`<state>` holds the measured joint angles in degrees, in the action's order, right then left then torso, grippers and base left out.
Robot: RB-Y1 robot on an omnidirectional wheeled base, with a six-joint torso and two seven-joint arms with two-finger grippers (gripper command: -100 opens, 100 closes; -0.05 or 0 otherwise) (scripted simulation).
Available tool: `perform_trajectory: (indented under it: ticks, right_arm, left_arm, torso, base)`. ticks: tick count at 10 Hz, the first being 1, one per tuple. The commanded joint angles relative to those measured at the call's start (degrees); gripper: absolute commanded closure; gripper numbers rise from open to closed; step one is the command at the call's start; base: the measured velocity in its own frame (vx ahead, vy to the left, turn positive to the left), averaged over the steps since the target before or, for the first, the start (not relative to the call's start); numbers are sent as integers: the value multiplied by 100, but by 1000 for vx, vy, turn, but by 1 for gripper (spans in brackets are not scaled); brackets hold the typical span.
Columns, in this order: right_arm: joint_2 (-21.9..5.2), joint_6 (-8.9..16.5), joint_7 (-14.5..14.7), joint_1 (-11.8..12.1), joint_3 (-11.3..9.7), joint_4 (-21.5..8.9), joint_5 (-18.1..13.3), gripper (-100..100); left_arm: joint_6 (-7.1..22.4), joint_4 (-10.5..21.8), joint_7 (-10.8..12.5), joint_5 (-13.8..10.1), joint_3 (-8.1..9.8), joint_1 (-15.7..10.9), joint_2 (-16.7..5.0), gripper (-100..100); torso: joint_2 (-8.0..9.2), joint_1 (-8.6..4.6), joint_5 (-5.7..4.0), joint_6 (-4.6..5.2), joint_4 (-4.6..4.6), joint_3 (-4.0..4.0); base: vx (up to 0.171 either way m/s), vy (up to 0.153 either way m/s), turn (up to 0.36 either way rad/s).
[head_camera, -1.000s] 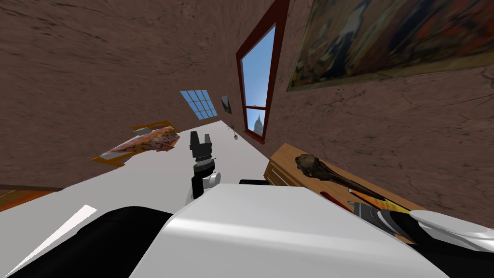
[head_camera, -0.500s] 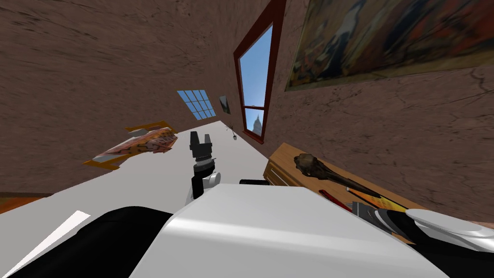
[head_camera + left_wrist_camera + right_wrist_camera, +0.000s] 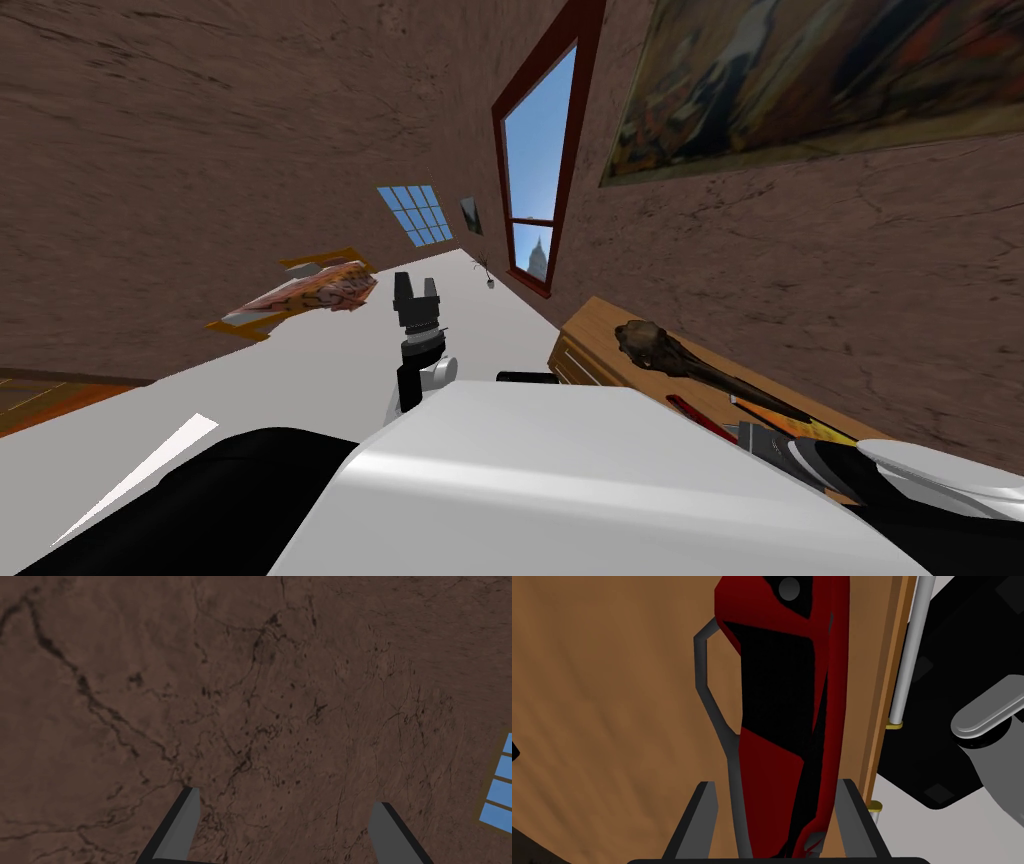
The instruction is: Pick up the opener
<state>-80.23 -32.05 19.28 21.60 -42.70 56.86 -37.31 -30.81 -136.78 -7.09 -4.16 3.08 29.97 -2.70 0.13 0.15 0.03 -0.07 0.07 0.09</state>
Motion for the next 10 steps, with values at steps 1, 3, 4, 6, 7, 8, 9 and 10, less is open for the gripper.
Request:
perform_trajectory:
  ticks: [1, 3, 4, 6, 7, 8, 9, 10]
  right_arm:
    - [95, -259, 97, 74, 214, -286, -6, 100]
    - [148, -397, 143, 127, 341, -494, -7, 100]
    - [200, -534, 189, 179, 468, -668, -8, 100]
    - [305, -809, 281, 284, 721, -1016, -11, 100]
    - [357, -947, 327, 337, 848, -1190, -12, 100]
    - [410, -1084, 373, 390, 974, -1364, -13, 100]
    - [394, -1006, 356, 335, 892, -1296, -18, 100]
    - [401, -1031, 364, 343, 906, -1311, -17, 0]
  left_arm:
    - [0, 0, 0, 0, 0, 0, 0, 0]
    - [0, 0, 0, 0, 0, 0, 0, 0]
    - [0, 0, 0, 0, 0, 1, 0, 0]
    - [0, 0, 0, 0, 0, 0, 0, 0]
    - [0, 0, 0, 0, 0, 0, 0, 0]
    - [0, 0, 0, 0, 0, 0, 0, 0]
    - [0, 0, 0, 0, 0, 1, 0, 0]
    - [0, 0, 0, 0, 1, 1, 0, 0]
  torso:
    - [0, 0, 0, 0, 0, 0]
    - [3, 5, 3, 6, -1, 1]
    - [1, -2, 1, 14, -2, 0]
    - [1, 0, 4, 10, 0, 1]
    - [4, 3, 4, 10, 0, 2]
    - [6, 6, 5, 11, 0, 3]
    - [6, 7, 5, 13, 0, 3]
    - [0, 0, 4, 14, -1, 0]
  base:
    - [-50, 51, 157]
    - [-33, 38, 78]
    - [-23, 26, 72]
    - [-39, 38, 134]
    - [-43, 46, 137]
    - [-40, 47, 126]
    - [-17, 19, 15]
    - [0, 0, 0]
